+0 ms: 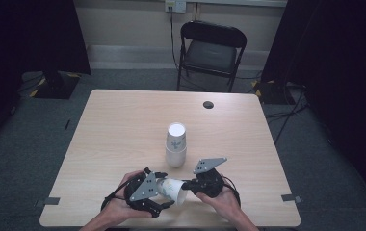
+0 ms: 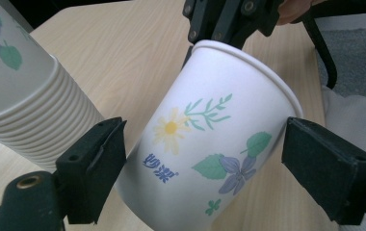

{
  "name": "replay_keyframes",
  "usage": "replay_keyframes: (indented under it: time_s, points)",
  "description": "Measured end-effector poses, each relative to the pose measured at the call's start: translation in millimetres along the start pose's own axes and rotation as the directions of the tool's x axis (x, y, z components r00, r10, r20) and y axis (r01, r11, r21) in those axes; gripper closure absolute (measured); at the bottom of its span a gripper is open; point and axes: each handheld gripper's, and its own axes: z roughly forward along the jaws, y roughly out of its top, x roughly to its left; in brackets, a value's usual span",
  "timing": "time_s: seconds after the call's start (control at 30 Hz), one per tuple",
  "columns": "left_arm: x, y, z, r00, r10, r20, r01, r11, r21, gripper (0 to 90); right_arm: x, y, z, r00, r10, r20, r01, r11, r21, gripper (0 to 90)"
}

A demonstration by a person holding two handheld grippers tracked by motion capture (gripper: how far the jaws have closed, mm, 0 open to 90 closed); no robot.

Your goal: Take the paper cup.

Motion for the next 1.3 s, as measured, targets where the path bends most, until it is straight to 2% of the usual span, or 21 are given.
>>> replay_keyframes:
  time_s: [0.17, 0.4, 0.5, 0.7, 0.77, 0.9, 0.97, 1.03, 1.13, 1.23, 1.3]
  points:
    - [-0.5, -4.0, -0.1, 0.9992, 0.026, -0.032, -0.026, 0.9996, 0.016, 14.3, -2.7, 1.2, -4.7, 0.9995, 0.024, -0.018, -0.025, 0.999, -0.023, 89.3]
    - [-4.9, -6.0, 7.4, 0.9966, 0.070, -0.044, -0.067, 0.9960, 0.059, 14.3, -4.4, 2.4, -6.2, 0.9974, 0.058, -0.041, -0.060, 0.998, -0.031, 89.2]
    - [-6.5, -5.8, 8.3, 0.9943, 0.090, -0.058, -0.086, 0.9944, 0.062, 14.0, -4.0, 3.7, -6.3, 0.9965, 0.067, -0.051, -0.069, 0.997, -0.030, 89.2]
    - [-6.2, -8.1, 11.1, 0.9939, 0.086, -0.069, -0.080, 0.9929, 0.088, 18.7, -5.4, 4.3, -4.7, 0.9917, 0.112, -0.063, -0.115, 0.993, -0.038, 89.1]
    - [-6.4, -9.1, 13.3, 0.9955, 0.065, -0.068, -0.059, 0.9943, 0.089, 21.4, -5.9, 4.4, -5.1, 0.9887, 0.134, -0.068, -0.137, 0.990, -0.045, 88.9]
    - [-6.0, -9.0, 15.9, 0.9978, 0.008, -0.066, -0.002, 0.9959, 0.090, 22.5, -6.3, 4.5, -4.9, 0.9884, 0.139, -0.062, -0.142, 0.988, -0.059, 88.7]
    - [-3.8, -9.0, 15.5, 0.9981, -0.019, -0.059, 0.023, 0.9971, 0.073, 22.9, -6.9, 4.2, -5.2, 0.9875, 0.145, -0.062, -0.150, 0.986, -0.075, 88.4]
    - [-1.0, -9.2, 15.2, 0.9966, -0.068, -0.045, 0.071, 0.9961, 0.053, 23.3, -6.6, 4.6, -5.8, 0.9868, 0.151, -0.057, -0.156, 0.983, -0.097, 87.6]
    - [2.3, -10.4, 17.0, 0.9887, -0.149, -0.009, 0.150, 0.9880, 0.038, 24.4, -4.8, 5.7, -6.3, 0.9881, 0.147, -0.044, -0.152, 0.981, -0.125, 85.9]
    - [4.9, -10.2, 16.5, 0.9829, -0.184, 0.002, 0.184, 0.9827, 0.023, 25.2, -3.1, 6.1, -6.1, 0.9910, 0.134, -0.004, -0.133, 0.982, -0.135, 84.2]
    - [6.1, -9.9, 14.9, 0.9752, -0.221, 0.016, 0.220, 0.9754, 0.006, 25.6, -2.9, 6.2, -7.0, 0.9902, 0.140, -0.002, -0.138, 0.979, -0.152, 83.1]
